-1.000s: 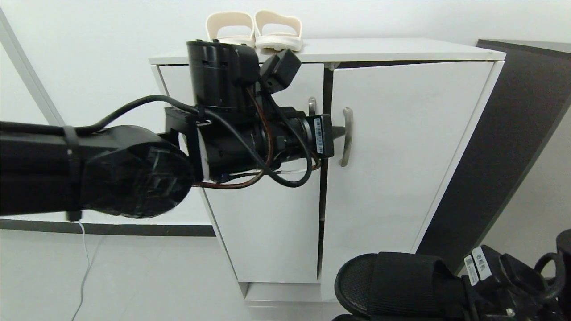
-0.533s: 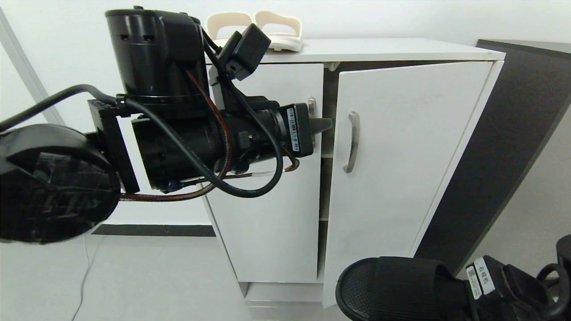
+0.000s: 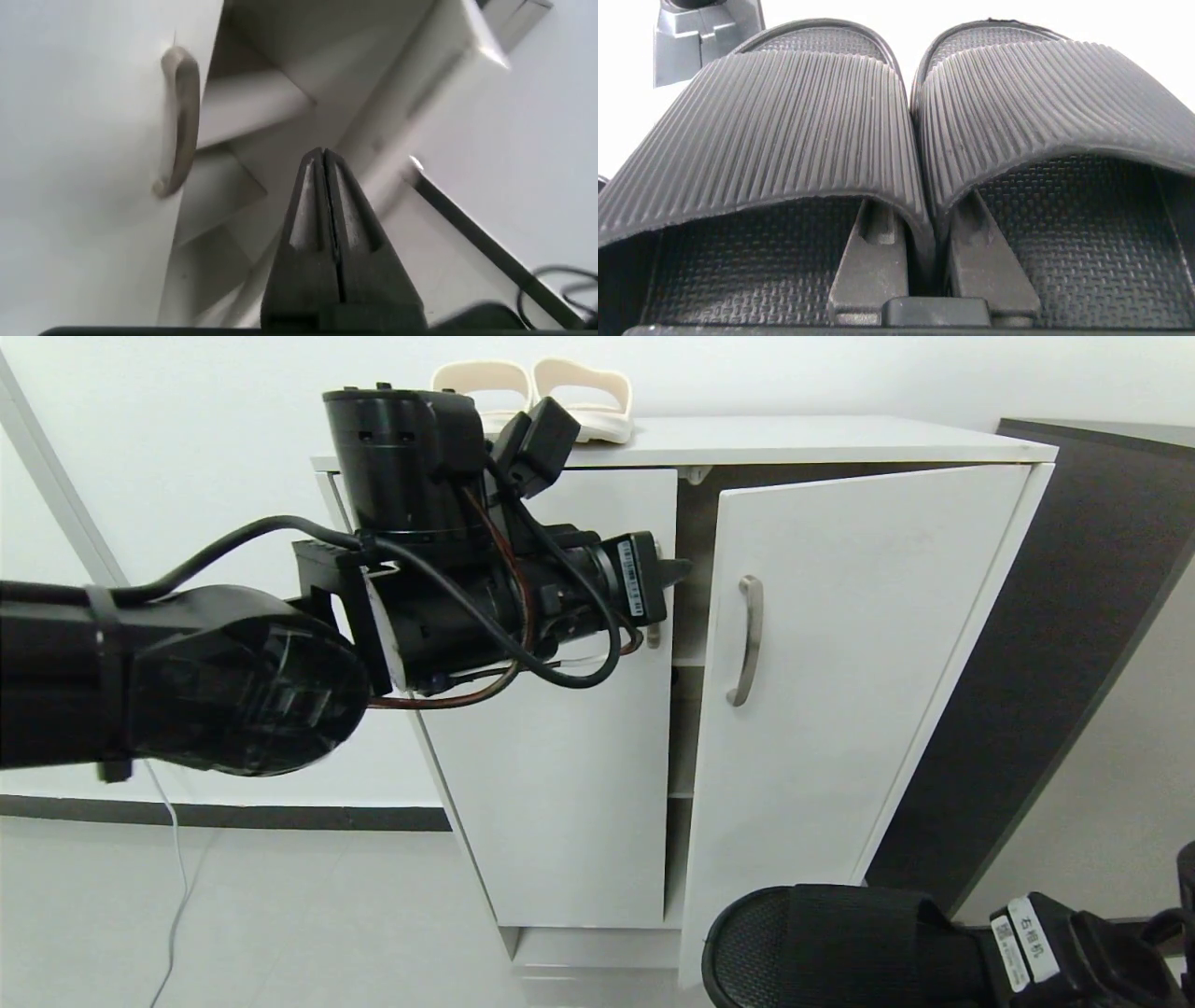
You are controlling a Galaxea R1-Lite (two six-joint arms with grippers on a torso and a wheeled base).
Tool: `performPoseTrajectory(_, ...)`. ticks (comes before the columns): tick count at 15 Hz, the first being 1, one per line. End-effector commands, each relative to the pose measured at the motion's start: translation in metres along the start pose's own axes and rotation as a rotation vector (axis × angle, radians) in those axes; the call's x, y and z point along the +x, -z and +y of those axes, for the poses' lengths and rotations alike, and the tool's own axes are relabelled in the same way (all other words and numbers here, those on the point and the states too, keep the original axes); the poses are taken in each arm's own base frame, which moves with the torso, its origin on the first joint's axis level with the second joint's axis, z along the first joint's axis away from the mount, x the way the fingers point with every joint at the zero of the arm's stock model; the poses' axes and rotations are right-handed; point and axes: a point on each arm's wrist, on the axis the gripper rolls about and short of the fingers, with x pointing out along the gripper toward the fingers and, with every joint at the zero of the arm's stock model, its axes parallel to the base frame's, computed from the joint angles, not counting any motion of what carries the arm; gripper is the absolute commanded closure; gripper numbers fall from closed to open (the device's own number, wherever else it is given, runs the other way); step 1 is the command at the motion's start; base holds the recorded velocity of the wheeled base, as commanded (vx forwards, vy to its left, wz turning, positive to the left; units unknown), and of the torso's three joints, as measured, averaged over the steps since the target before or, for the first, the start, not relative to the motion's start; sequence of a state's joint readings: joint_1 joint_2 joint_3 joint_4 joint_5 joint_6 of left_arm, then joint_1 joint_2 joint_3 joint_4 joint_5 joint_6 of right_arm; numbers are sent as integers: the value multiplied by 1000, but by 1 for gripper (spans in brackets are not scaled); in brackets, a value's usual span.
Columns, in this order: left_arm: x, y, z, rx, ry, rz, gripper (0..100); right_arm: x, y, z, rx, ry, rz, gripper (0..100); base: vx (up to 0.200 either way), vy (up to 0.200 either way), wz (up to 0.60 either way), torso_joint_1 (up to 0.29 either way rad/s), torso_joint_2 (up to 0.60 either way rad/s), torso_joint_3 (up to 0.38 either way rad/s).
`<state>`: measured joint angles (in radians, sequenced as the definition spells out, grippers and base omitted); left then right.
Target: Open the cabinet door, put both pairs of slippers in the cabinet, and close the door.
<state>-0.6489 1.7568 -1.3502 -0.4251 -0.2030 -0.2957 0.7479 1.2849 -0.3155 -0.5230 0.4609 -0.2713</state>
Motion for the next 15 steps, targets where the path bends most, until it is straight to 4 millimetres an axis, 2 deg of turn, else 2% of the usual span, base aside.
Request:
performPoseTrajectory(1,20,7,6,-18,-5,10,100,0,0,0,0,0,1,100,0,0,0,0,0,0)
performPoseTrajectory(4,33,10,10,-21,-5,10,100,1,0,0,1,-3,4,100,0,0,0,0,0,0)
performPoseTrajectory(7,33,9,10,-22,-4,5,100,1,0,0,1,-4,5,100,0,0,0,0,0,0)
performPoseTrajectory(9,33,10,8,-22,2,7,100,1,0,1,0,-6,5,100,-200,0,0,5,5,0)
performPoseTrajectory(11,33,11,-1,-20,25,11,100,1,1,1,1,-6,7,100,-200,0,0,0,5,-2)
performPoseTrajectory(15,33,24,-46,-16,144,41,100,1,2,2,1,-13,10,100,-200,0,0,2,0,1)
